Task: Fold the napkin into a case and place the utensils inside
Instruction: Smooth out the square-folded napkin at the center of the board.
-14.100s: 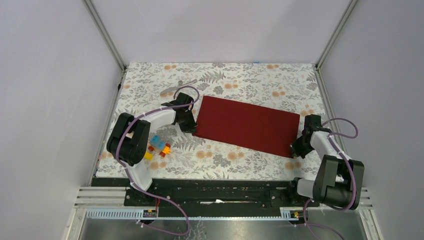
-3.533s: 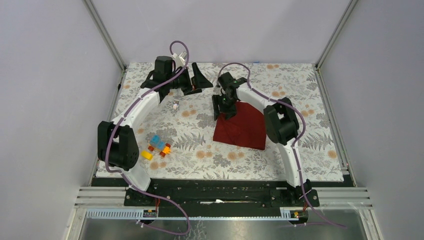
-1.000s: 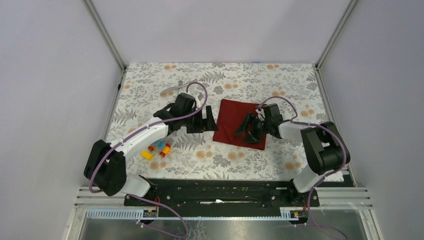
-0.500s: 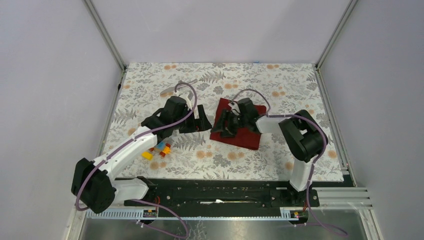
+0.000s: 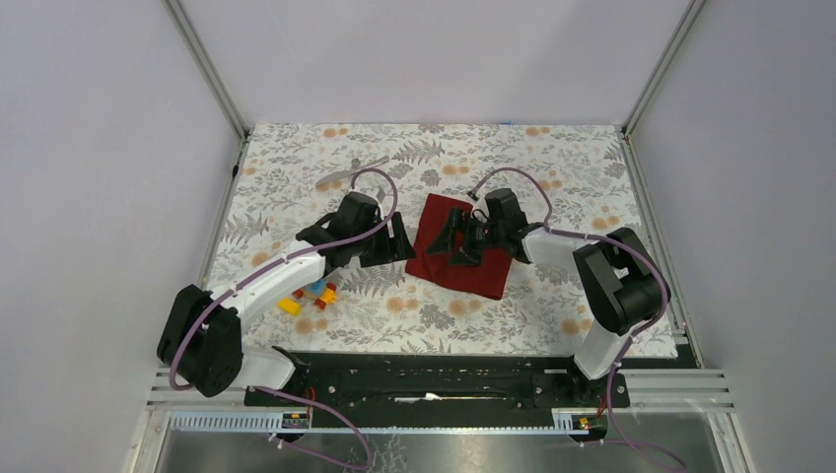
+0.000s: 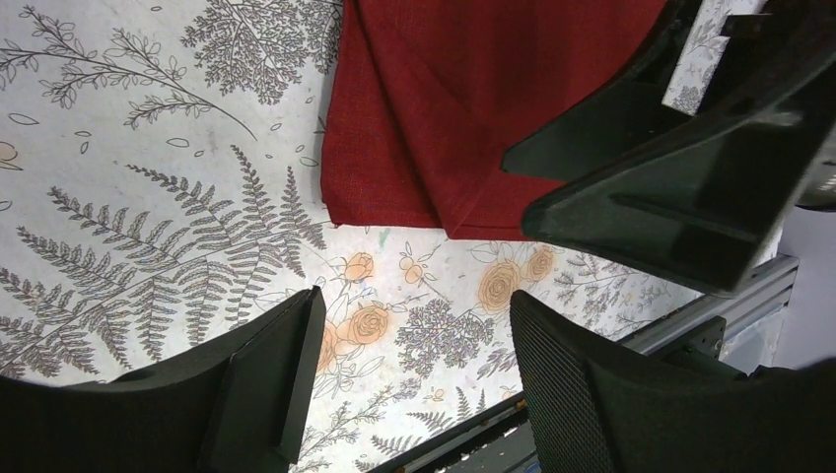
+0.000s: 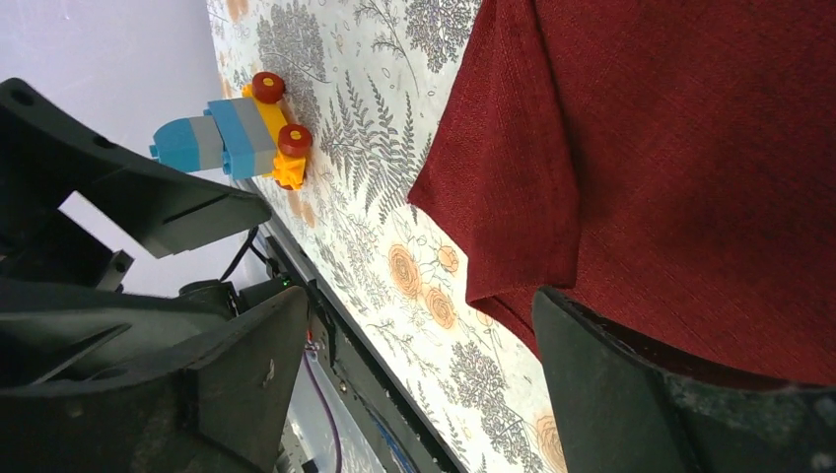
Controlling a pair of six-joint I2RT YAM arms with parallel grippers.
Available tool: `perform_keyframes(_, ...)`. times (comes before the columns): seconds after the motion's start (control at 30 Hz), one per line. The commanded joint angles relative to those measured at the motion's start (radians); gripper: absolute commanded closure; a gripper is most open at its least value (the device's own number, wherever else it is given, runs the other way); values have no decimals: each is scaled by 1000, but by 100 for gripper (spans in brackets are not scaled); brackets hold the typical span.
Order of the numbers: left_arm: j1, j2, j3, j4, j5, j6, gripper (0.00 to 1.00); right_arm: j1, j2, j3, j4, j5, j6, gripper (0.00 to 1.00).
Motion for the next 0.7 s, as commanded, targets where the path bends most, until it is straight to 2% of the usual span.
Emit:
perform_keyframes(0.0,3,-36,19,73,15,-23,26,31,56,43,71,-23,28,12)
perform_keyframes(0.17,3,-127,-39,29,-60,-23,24,69,80,62,46,56,55,19)
perform_keyframes(0.33,3,-195,-69,8,-77,-20,24,84,79,17,153,38,105,17)
perform_keyframes(0.53,3,-279,-85,-16,-173,-51,22,200,166,183,170,47,66,18)
perform_keyframes(0.67,7,-377,-122,-28,-259,-79,18,225,138,189,194,47,96,16)
